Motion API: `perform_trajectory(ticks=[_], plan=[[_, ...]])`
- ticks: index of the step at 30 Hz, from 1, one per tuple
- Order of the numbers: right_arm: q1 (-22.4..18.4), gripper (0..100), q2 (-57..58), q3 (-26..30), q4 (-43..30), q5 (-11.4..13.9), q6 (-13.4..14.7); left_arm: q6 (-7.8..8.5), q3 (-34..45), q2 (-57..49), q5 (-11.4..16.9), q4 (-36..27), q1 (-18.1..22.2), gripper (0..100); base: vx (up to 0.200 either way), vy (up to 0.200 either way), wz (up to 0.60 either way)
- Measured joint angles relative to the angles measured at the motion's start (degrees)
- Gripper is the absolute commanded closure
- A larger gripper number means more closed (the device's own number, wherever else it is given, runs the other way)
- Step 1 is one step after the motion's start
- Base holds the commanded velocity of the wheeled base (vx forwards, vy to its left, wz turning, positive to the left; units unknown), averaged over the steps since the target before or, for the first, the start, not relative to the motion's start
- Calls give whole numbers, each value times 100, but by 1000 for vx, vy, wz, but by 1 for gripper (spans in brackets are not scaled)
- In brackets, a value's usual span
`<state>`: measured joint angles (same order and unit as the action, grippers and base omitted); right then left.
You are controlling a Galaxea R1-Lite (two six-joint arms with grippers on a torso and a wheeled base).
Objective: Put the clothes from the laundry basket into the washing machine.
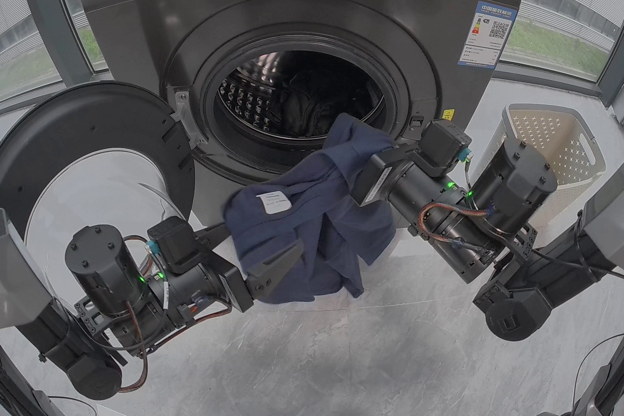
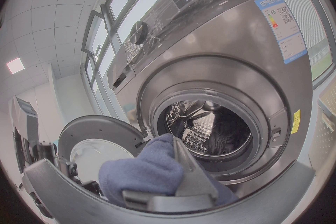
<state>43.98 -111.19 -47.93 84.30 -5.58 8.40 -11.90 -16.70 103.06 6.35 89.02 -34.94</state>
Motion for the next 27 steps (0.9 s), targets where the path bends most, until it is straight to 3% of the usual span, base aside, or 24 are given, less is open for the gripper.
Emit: perform_trajectory(ticks=[12,20,27], plan=[[0,100,-13,-258,-71,-27,2,73,2,874,21,-1,-80,0,0,0,0],[-30,100,-301,-717,-202,-38,-2,84,-22,1187,21,-1,-393,0,0,0,0],[-16,100,-579,-989,-246,-205,-6,95,-116,1431,10,-4,-747,0,0,0,0]])
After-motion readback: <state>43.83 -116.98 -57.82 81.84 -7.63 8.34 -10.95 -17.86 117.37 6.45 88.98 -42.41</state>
